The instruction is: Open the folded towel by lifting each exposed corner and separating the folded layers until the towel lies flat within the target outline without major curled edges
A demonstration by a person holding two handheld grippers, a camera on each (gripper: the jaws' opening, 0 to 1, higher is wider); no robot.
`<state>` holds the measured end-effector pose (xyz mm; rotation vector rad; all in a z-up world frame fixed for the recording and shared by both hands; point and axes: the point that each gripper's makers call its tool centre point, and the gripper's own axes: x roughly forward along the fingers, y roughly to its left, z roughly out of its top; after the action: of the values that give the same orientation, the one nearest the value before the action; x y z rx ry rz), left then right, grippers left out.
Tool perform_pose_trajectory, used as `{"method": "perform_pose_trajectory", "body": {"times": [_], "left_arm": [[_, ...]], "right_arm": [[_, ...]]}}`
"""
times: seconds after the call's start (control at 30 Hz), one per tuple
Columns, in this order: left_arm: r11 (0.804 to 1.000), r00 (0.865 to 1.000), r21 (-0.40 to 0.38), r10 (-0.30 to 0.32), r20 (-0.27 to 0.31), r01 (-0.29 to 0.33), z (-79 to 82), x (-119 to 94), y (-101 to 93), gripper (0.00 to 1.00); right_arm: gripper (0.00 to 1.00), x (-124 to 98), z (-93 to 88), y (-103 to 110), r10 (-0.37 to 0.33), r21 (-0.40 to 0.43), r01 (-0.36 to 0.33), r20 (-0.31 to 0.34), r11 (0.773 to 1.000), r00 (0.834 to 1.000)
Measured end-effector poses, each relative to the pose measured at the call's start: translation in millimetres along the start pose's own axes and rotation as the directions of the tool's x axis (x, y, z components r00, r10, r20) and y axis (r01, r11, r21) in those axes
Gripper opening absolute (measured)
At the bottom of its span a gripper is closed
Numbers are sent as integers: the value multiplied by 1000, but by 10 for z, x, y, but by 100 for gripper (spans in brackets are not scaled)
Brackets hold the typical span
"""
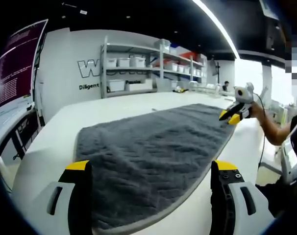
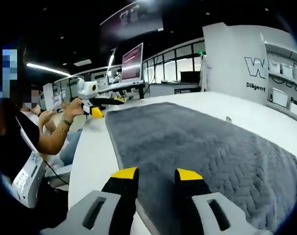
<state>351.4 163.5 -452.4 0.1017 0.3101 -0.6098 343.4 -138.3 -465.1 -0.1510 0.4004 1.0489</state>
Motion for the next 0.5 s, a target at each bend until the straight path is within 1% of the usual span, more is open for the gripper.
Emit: {"method": "perform_pose_trajectory", "body": {"times": [0.1, 0.13, 0.27, 0.33, 0.4, 0.47, 0.5], "left_arm": [[1000, 1000, -4, 9, 10, -9, 19, -21, 22, 99], [1000, 1000, -6, 12, 10, -12, 19, -27, 31, 99], [1000, 1000, -15, 24, 10, -24, 3, -39, 53, 99], [1000, 1000, -18, 25, 10, -25, -3, -42, 51, 99], [999, 1000, -20, 27, 11, -27, -2, -50, 58, 99], [999, 999, -26, 37, 17, -36, 9, -63, 83, 99], [999, 999, -27, 38, 16, -37, 9, -65, 84, 99]], "right_arm": [[39, -185, -49, -140, -76, -36, 74, -30, 997, 997], [42, -233, -71, -165, -89, -40, 88, -39, 995, 995], [56, -423, -132, -241, -113, -1, 113, -37, 994, 993], [62, -547, -169, -324, -156, 2, 156, -44, 988, 987], [70, -633, -203, -378, -192, 6, 193, -51, 981, 980], [77, -806, -259, -459, -235, 21, 236, -62, 971, 970], [79, -874, -284, -483, -244, 26, 246, -70, 969, 967]]}}
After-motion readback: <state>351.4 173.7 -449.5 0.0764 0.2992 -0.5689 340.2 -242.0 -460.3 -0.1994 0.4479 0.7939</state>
